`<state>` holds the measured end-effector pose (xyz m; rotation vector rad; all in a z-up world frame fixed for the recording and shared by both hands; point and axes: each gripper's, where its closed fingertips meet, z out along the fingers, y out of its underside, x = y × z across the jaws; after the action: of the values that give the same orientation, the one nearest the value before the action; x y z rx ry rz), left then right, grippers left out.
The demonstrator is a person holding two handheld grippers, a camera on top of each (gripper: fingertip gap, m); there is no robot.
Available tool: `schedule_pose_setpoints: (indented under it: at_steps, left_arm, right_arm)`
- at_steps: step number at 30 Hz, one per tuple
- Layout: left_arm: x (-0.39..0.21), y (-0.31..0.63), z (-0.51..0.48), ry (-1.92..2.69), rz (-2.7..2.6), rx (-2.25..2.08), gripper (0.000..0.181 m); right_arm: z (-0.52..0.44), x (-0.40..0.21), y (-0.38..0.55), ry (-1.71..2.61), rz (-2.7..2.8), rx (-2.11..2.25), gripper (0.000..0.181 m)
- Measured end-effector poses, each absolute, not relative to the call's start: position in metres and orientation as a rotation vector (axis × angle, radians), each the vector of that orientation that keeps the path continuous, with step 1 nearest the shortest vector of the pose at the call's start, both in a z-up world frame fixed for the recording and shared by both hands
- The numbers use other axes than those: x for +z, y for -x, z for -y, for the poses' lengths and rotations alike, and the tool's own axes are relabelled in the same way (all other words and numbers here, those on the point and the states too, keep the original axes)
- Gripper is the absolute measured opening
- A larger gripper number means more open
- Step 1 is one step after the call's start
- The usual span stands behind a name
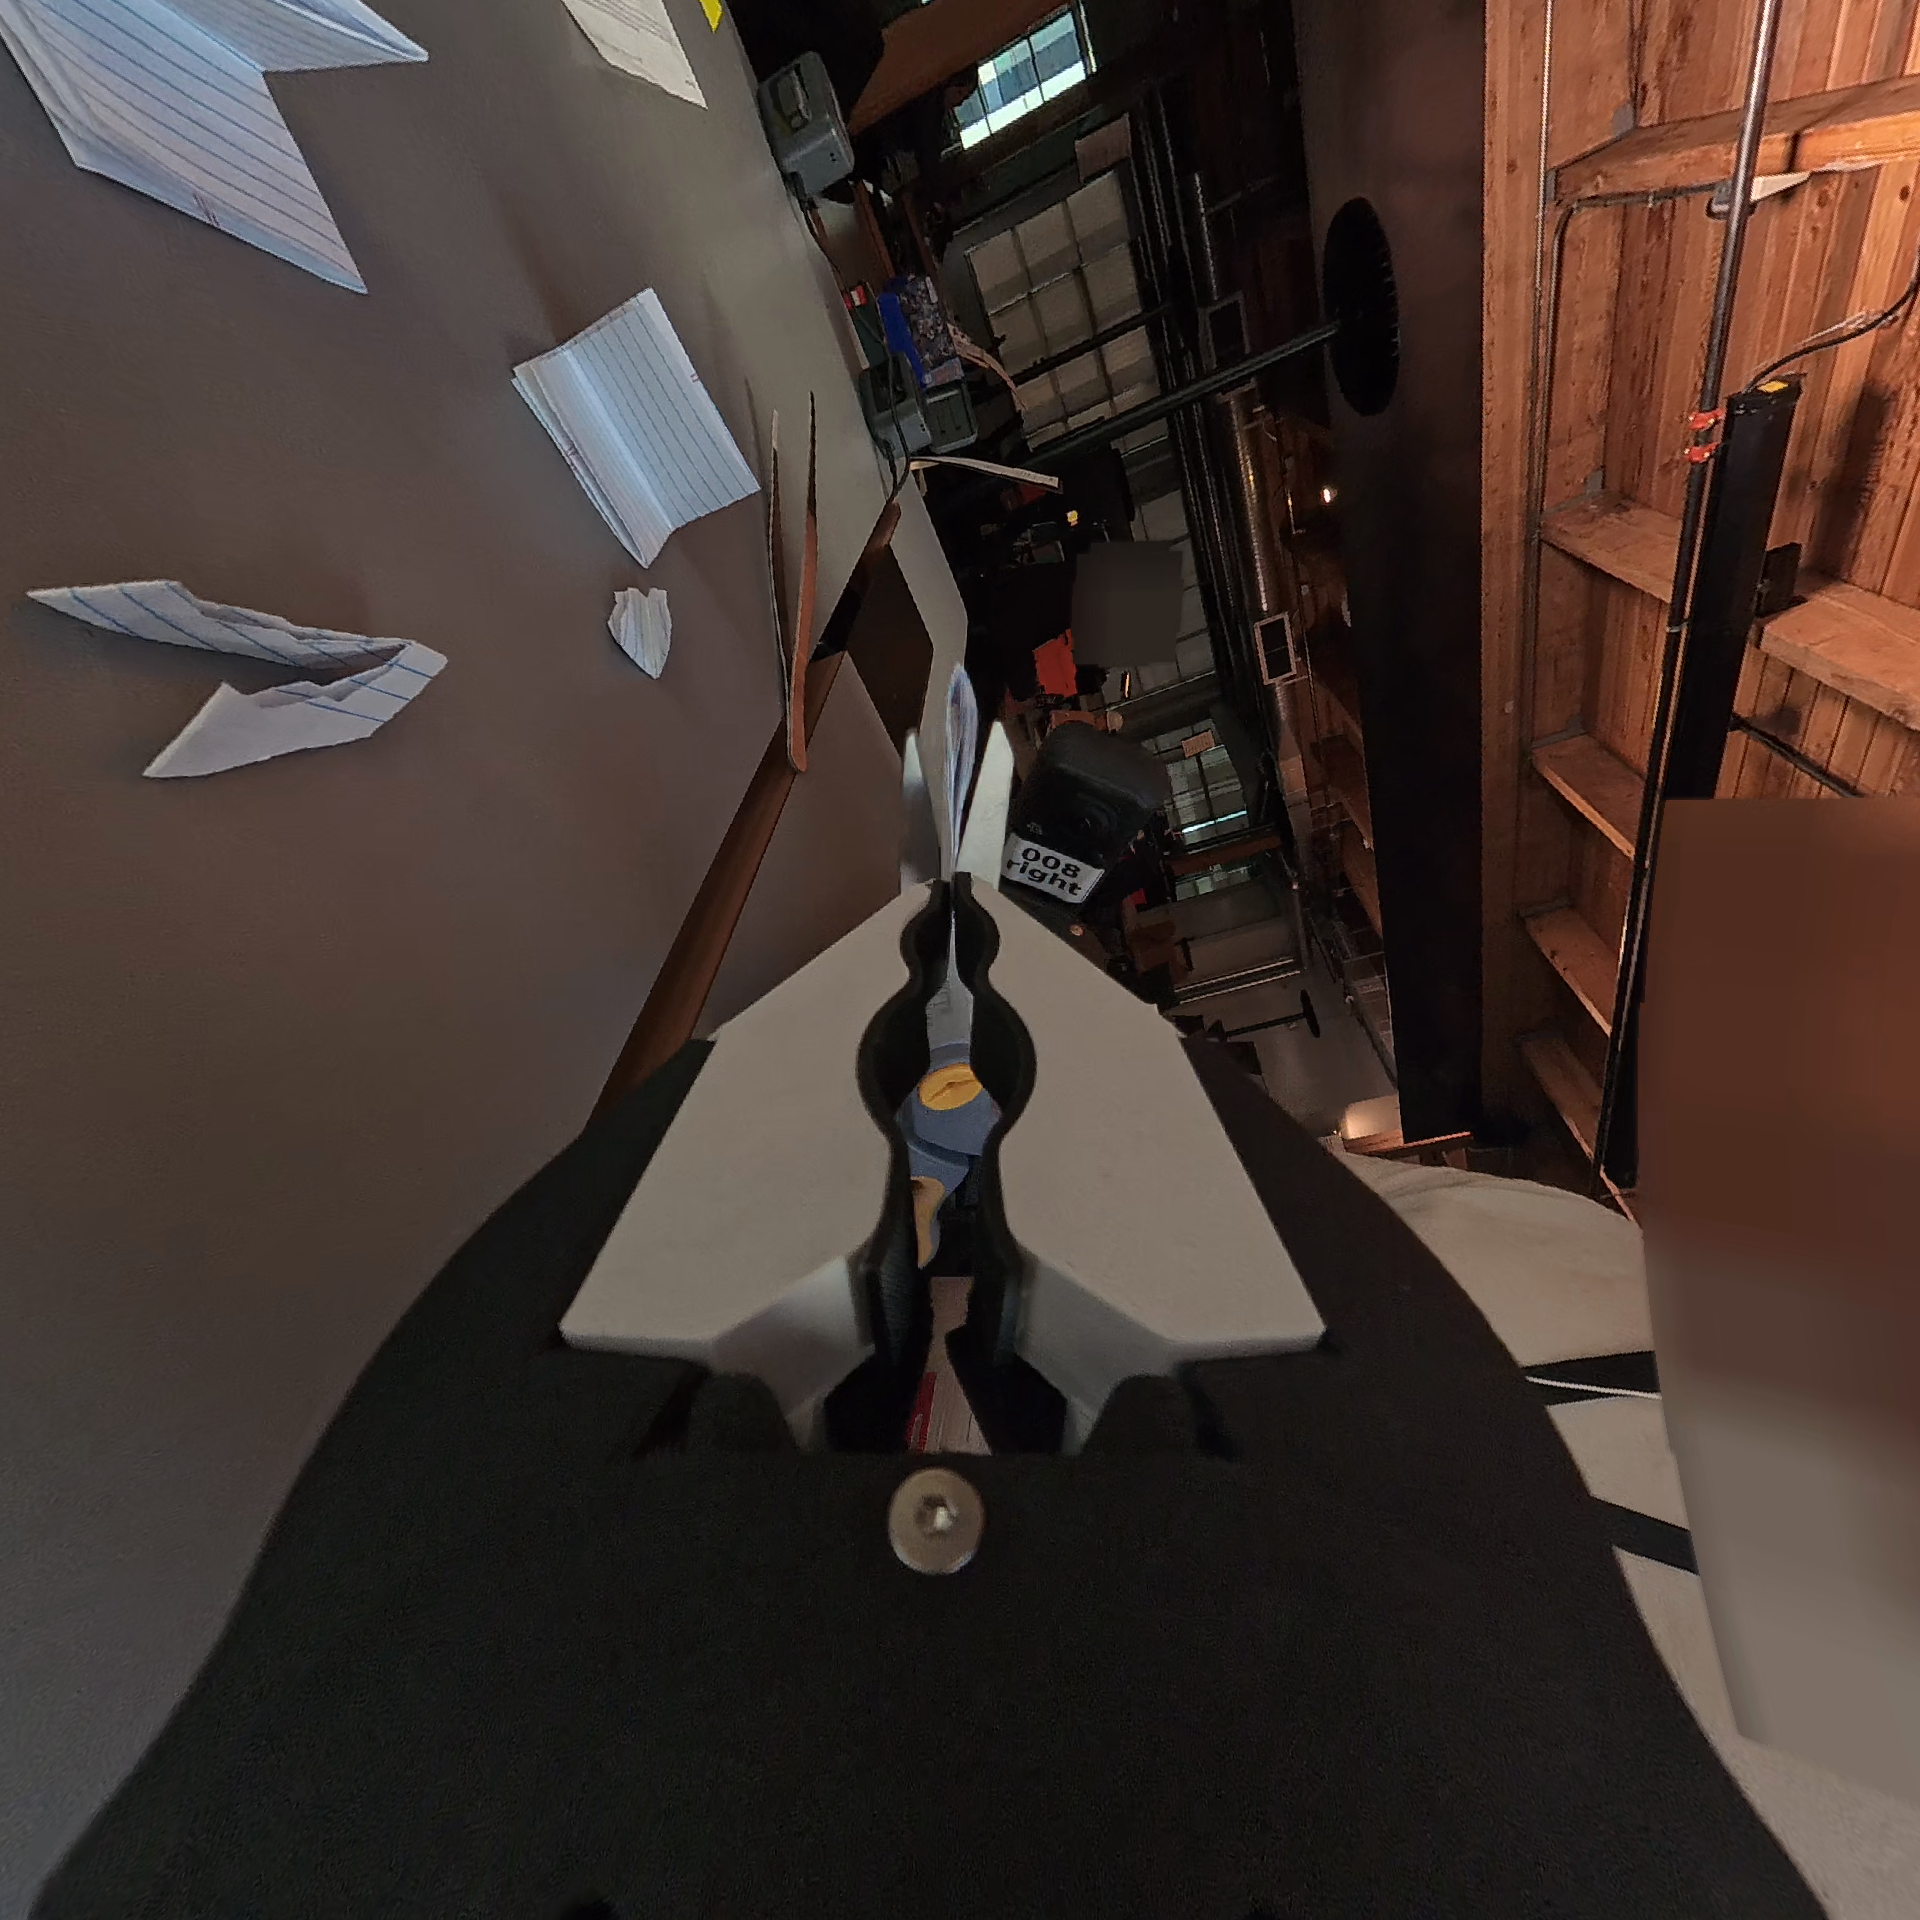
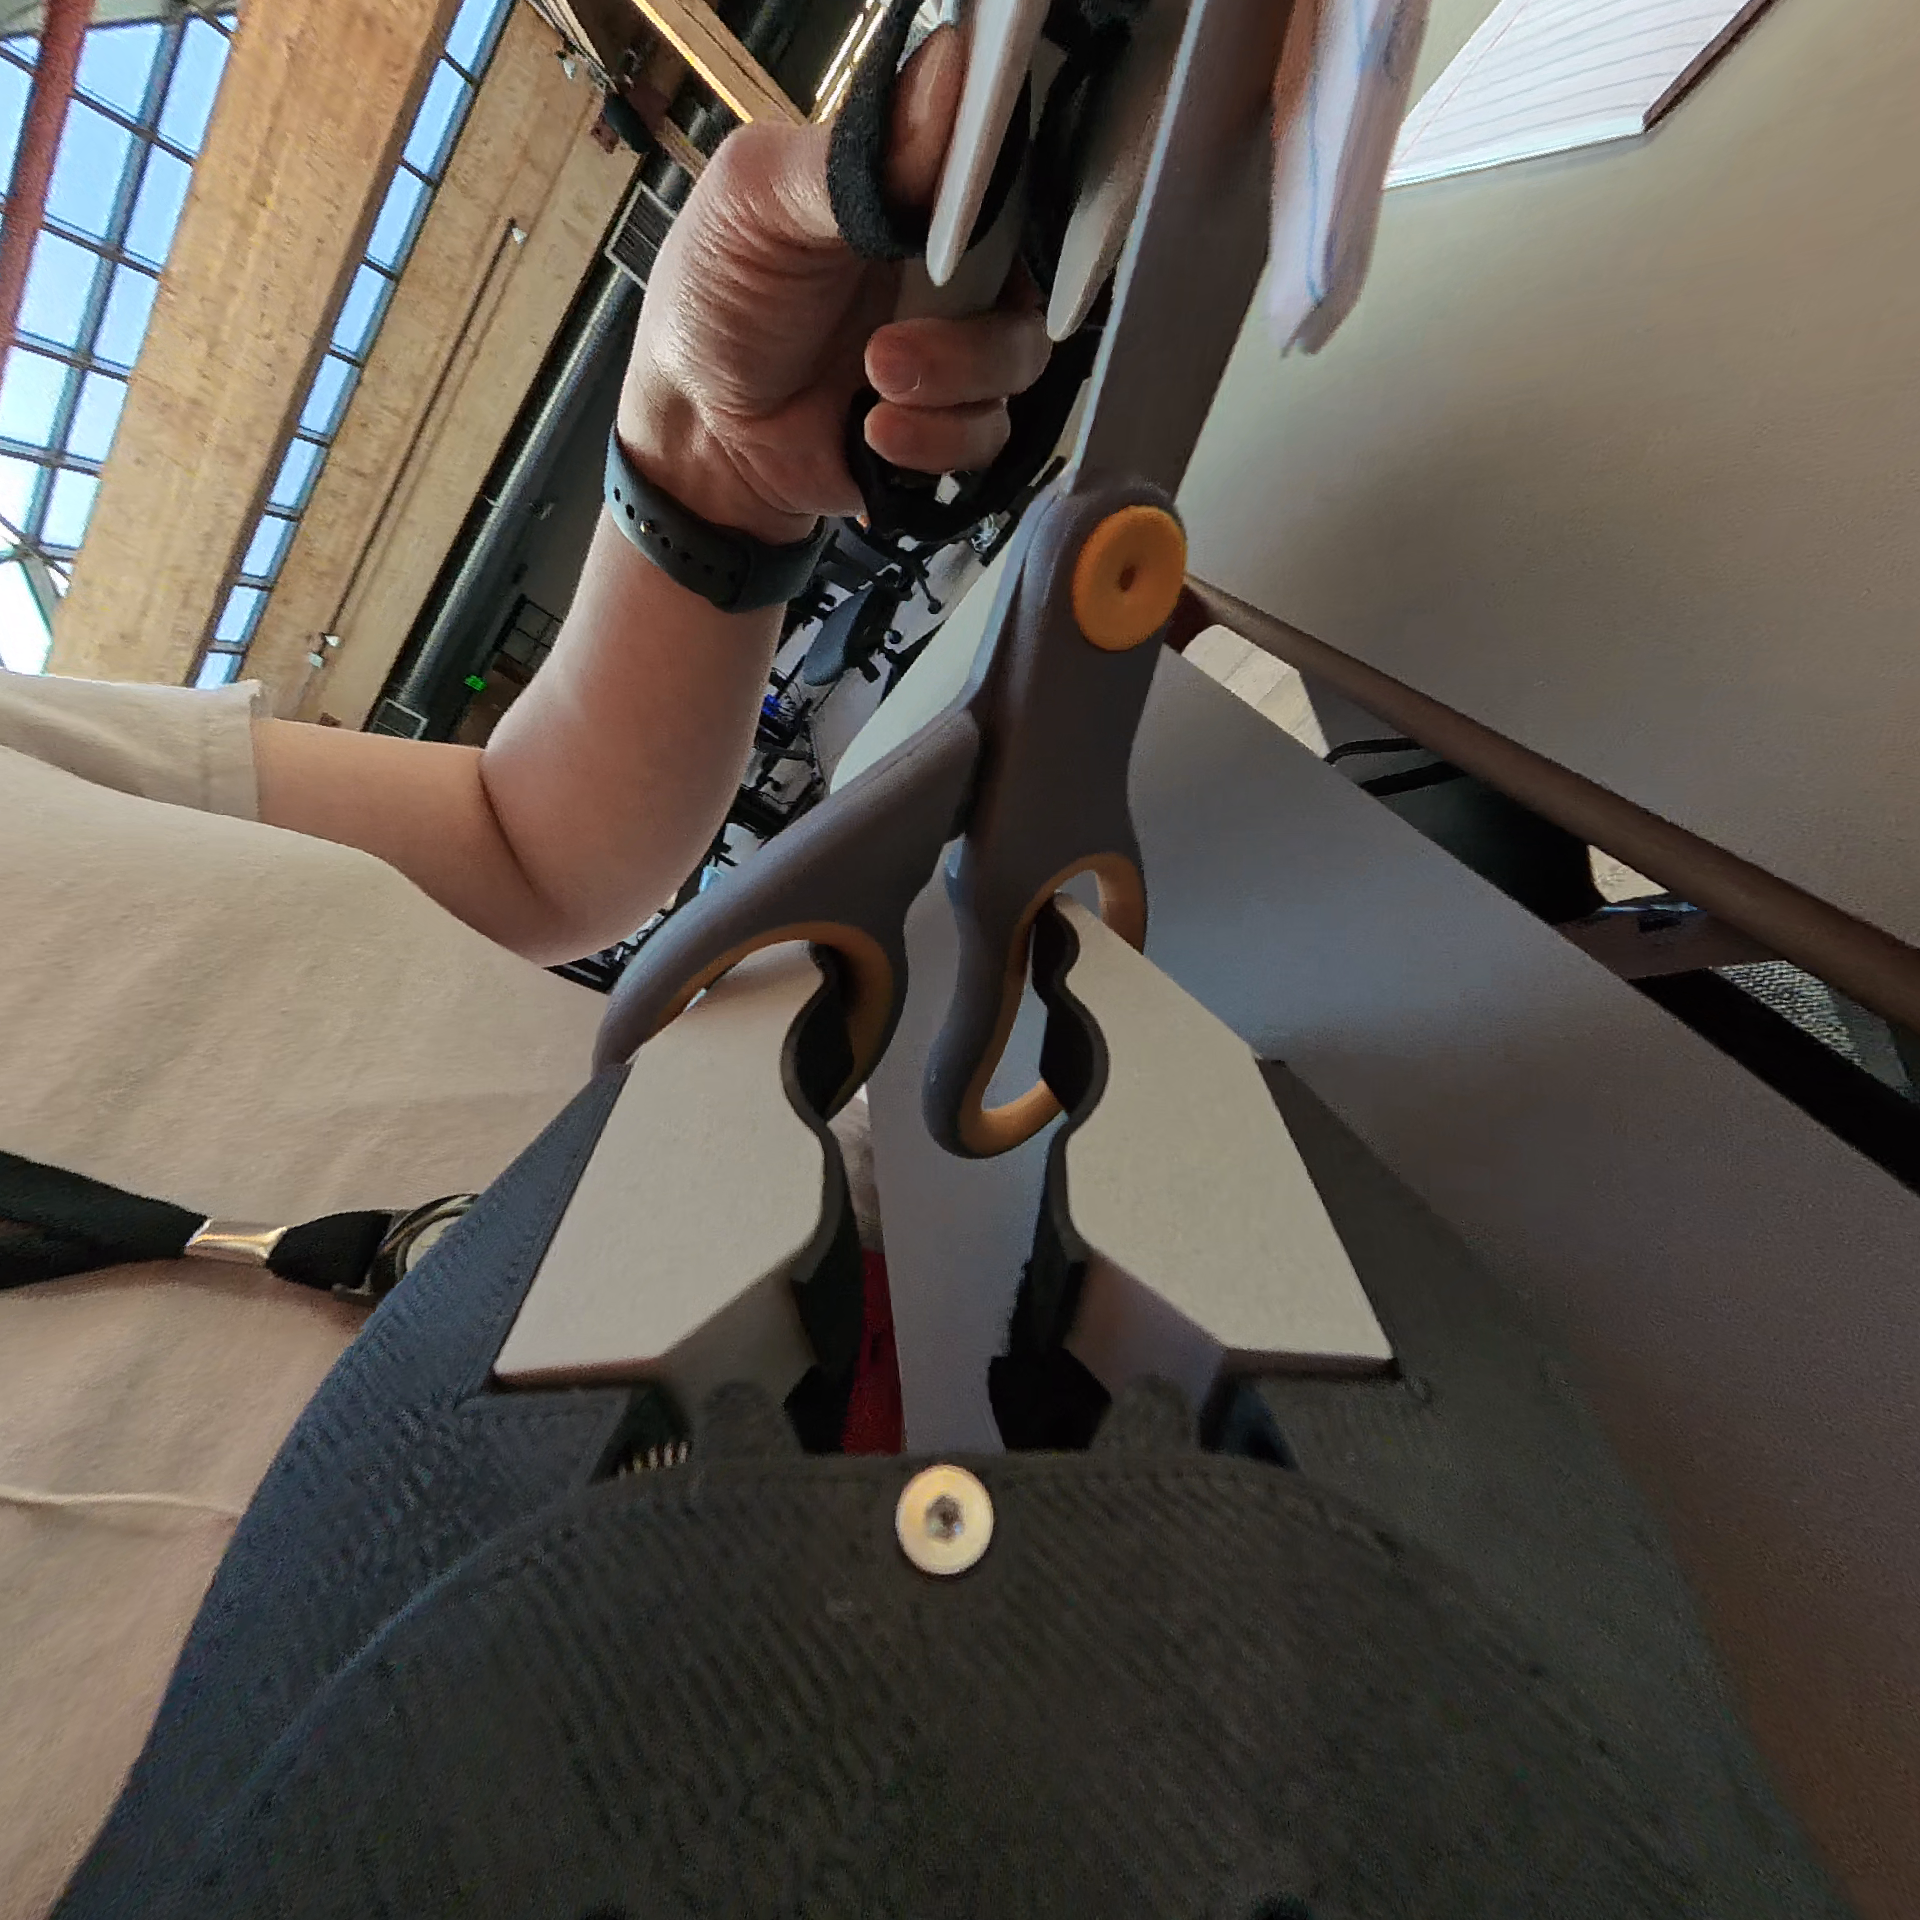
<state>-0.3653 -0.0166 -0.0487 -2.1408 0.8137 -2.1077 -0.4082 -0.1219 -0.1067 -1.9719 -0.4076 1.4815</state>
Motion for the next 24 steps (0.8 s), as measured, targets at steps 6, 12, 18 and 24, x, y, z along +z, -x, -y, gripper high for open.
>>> schedule_pose_setpoints:
  at_steps: [6,12,18,24]
  left_arm:
    - [-0.044,0.364,0.021,2.14,-0.865,-2.125,0.0]
    - [-0.044,0.365,0.023,2.15,-0.831,-2.197,0.0]
    - [-0.044,0.362,0.028,2.14,-0.833,-2.236,0.0]
    - [-0.048,0.351,0.046,2.149,-0.899,-2.266,0.0]
  right_arm:
    - [0.126,-0.099,0.408,1.929,0.444,1.513,0.036]
    - [0.128,-0.099,0.403,1.926,0.423,1.548,0.037]
    - [0.128,-0.087,0.403,1.845,0.398,1.619,0.057]
    - [0.119,-0.087,0.398,1.865,0.36,1.574,0.064]
